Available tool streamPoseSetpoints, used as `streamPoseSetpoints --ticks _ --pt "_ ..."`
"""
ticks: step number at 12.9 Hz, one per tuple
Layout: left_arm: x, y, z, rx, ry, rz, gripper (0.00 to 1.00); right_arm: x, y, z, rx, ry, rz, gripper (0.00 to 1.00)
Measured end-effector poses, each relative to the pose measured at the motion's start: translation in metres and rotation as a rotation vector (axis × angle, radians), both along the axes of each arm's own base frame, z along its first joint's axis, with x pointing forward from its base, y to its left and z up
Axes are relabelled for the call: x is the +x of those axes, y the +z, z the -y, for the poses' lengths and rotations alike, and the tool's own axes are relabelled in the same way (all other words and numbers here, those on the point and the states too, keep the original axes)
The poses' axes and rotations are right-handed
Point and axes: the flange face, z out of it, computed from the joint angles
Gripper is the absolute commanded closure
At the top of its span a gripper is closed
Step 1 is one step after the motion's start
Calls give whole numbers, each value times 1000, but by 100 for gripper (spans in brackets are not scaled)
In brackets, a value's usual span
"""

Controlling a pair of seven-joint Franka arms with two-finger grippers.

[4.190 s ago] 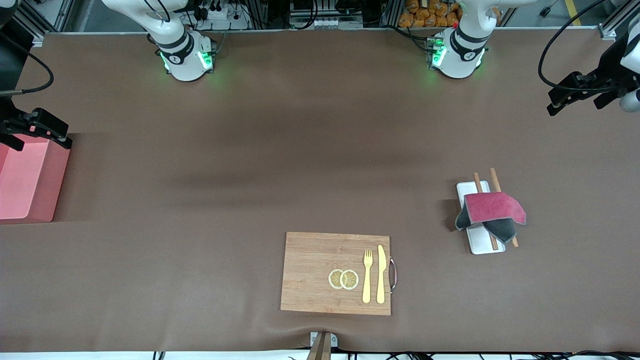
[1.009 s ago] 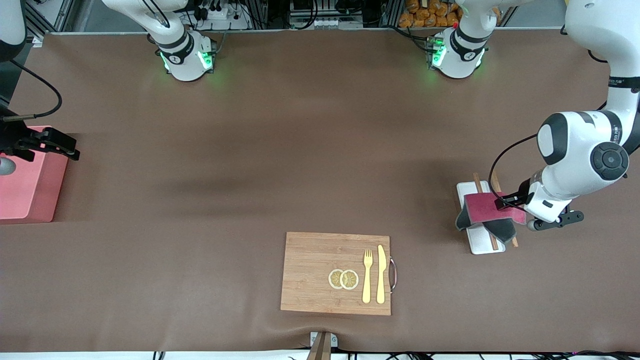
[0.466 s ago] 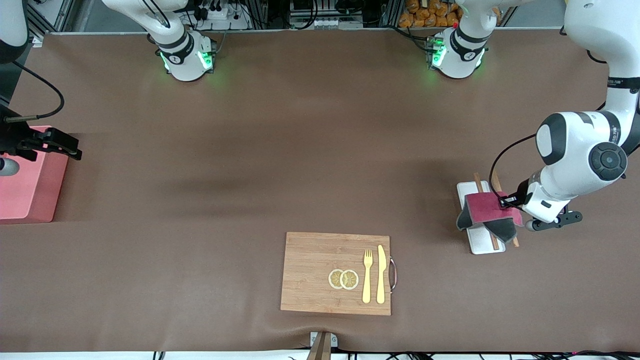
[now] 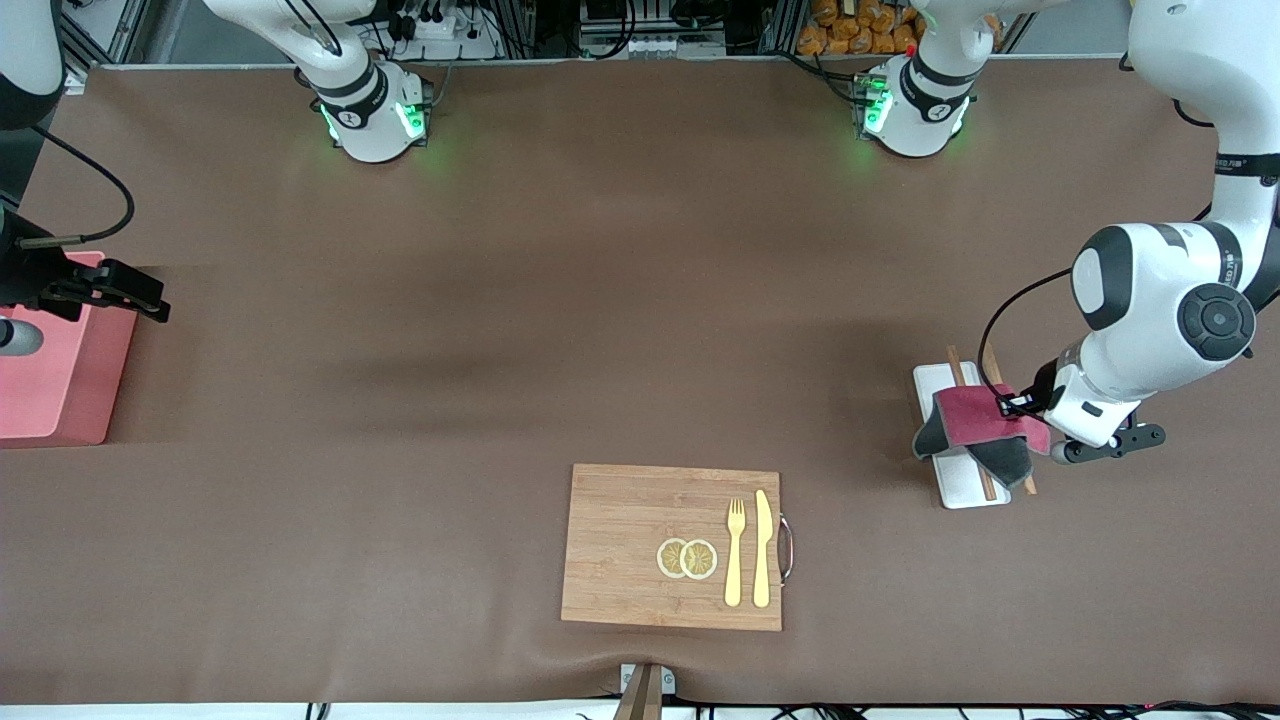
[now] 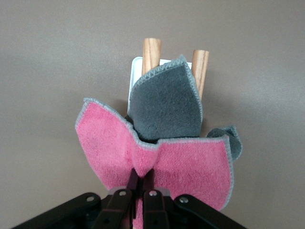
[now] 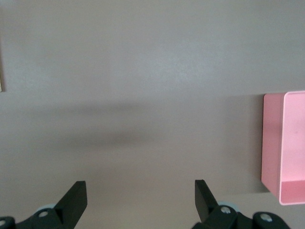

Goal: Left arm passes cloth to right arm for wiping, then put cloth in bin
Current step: 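Lift the cloth with the left gripper while the right gripper approaches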

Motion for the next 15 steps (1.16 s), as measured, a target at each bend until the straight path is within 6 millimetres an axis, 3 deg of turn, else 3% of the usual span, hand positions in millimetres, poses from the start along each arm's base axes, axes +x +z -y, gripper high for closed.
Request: streamPoseSetpoints --ticks 3,7,10,12,15 --pt "4 7 7 -4 -12 15 100 -3 -2 -18 17 -89 -26 0" --pt "7 42 59 -32 -51 69 100 -4 -4 -22 45 -122 -43 0" --pt "0 76 122 -65 -2 72 100 -10 -10 -36 132 -298 -124 0" --pt "-6 98 176 -107 31 91 100 -9 -22 -52 202 -436 -199 0" --pt "-16 123 238 -185 122 98 100 0 -49 -93 272 -637 -328 0"
